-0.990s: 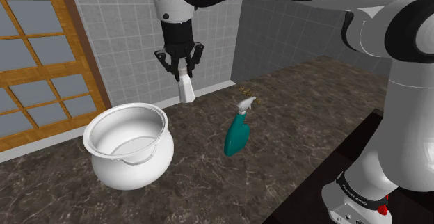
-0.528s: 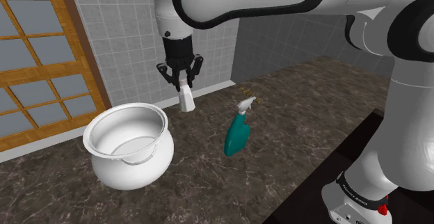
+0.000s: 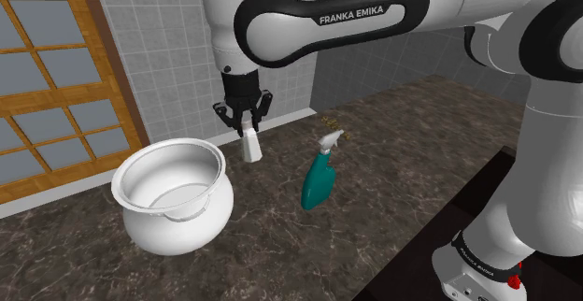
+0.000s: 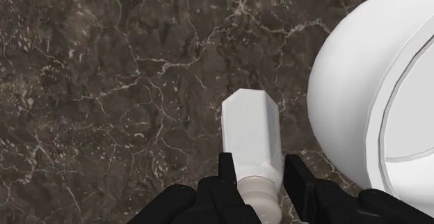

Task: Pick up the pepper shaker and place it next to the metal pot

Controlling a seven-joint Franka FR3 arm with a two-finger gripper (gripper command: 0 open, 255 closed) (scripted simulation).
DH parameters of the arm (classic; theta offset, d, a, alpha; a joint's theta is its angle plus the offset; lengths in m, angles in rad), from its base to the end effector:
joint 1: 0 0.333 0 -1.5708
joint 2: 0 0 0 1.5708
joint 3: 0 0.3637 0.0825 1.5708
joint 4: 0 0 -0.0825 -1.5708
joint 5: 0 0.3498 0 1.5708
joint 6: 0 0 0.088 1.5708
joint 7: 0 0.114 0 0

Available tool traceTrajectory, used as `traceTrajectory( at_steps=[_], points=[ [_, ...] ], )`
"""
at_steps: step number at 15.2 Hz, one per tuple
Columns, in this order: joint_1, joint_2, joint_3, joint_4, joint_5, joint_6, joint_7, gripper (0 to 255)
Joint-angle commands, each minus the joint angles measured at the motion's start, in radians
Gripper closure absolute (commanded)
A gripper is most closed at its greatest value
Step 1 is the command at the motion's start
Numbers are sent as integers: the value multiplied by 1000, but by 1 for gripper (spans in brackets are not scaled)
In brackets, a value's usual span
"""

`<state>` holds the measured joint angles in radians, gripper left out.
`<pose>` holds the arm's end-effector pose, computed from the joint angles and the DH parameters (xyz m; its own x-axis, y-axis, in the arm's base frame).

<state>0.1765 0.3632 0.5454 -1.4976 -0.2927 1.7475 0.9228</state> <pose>0.5275 0.3536 0.5260 0.9861 -0.1610 0.0421 -0.1647 -0.9804 0.1083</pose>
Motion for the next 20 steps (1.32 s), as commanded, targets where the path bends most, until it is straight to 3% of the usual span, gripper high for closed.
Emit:
traceTrajectory(
  at_steps=[1, 20],
  points=[
    [-1, 4, -1, -23, -3, 26, 6, 255],
    [-2, 66, -23, -184, -51, 236, 55, 255]
  ],
)
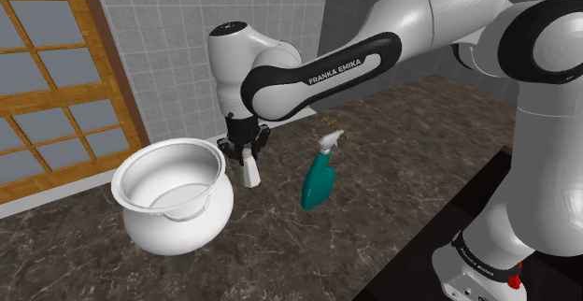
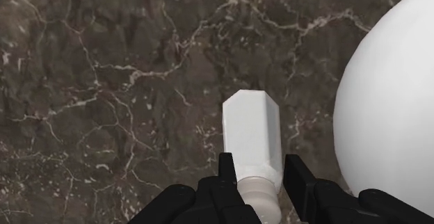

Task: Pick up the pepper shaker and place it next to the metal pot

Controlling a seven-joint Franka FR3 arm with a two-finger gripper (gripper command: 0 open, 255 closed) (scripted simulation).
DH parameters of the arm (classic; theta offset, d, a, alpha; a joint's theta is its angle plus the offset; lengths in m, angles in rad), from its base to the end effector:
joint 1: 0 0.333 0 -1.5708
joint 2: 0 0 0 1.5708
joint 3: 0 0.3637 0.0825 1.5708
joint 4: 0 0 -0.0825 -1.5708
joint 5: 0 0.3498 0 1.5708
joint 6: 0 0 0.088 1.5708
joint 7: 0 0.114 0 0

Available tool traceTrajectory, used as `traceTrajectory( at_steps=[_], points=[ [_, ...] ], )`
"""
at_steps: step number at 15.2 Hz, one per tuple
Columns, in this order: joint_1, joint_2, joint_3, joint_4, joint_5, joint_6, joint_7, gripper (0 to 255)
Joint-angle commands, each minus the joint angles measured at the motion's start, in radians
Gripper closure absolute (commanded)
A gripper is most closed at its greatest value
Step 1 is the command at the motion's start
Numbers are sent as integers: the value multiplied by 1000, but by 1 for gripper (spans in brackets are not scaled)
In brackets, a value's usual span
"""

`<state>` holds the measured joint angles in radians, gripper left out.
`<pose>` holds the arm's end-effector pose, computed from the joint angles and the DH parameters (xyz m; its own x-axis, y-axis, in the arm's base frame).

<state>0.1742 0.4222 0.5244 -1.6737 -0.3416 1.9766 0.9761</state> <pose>0.5328 0.3565 0.4327 0.9857 -0.1617 0.0484 -0.1660 -0.9806 0.1042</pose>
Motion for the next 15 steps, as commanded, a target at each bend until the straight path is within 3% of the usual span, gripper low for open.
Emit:
traceTrajectory(
  at_steps=[1, 7, 8, 12, 15],
  points=[
    [0, 7, -2, -8, -2, 7, 1, 255],
    [0, 7, -2, -8, -2, 7, 1, 255],
    [0, 5, -1, -9, -1, 7, 2, 0],
    [-2, 2, -1, -21, -1, 16, 4, 0],
    [3, -12, 7, 33, 13, -50, -9, 0]
  ],
)
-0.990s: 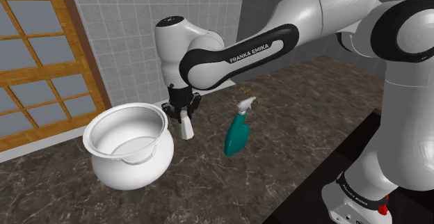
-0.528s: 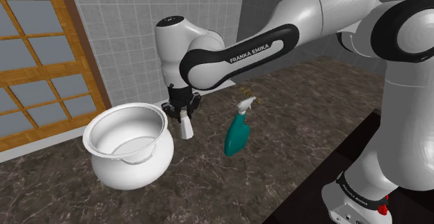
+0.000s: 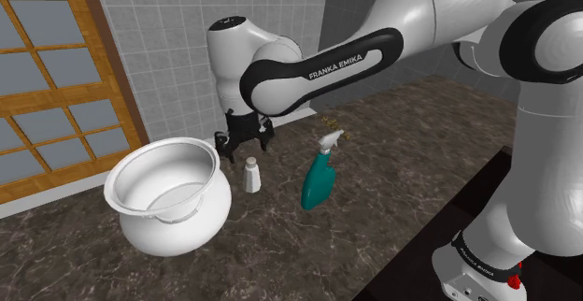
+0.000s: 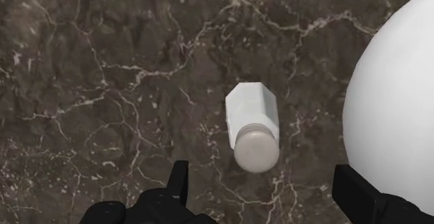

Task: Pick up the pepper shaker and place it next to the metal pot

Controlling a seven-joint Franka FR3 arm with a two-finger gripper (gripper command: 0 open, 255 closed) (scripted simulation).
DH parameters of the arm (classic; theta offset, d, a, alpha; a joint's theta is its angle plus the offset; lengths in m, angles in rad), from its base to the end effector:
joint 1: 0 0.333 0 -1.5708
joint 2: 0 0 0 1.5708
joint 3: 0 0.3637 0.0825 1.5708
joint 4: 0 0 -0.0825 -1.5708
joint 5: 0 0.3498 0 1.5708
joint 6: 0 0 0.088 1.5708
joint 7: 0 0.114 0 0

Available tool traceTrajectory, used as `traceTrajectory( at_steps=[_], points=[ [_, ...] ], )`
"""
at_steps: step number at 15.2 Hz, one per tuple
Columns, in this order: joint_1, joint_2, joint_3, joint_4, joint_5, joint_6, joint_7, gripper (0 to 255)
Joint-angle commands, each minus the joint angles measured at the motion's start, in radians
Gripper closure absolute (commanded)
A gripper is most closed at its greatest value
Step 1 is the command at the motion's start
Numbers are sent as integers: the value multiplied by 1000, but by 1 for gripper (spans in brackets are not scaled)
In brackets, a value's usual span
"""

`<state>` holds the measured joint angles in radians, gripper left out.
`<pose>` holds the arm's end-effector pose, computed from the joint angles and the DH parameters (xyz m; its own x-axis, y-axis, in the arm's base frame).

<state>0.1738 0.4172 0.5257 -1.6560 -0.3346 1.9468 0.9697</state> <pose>0.5331 0.3553 0.4408 0.9856 -0.1639 0.0423 -0.1676 -0.9797 0.1103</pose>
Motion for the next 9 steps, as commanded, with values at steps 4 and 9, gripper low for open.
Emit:
traceTrajectory(
  at_steps=[4, 9],
  points=[
    [8, -20, 11, 58, 17, -73, -11, 0],
    [8, -20, 11, 58, 17, -73, -11, 0]
  ],
)
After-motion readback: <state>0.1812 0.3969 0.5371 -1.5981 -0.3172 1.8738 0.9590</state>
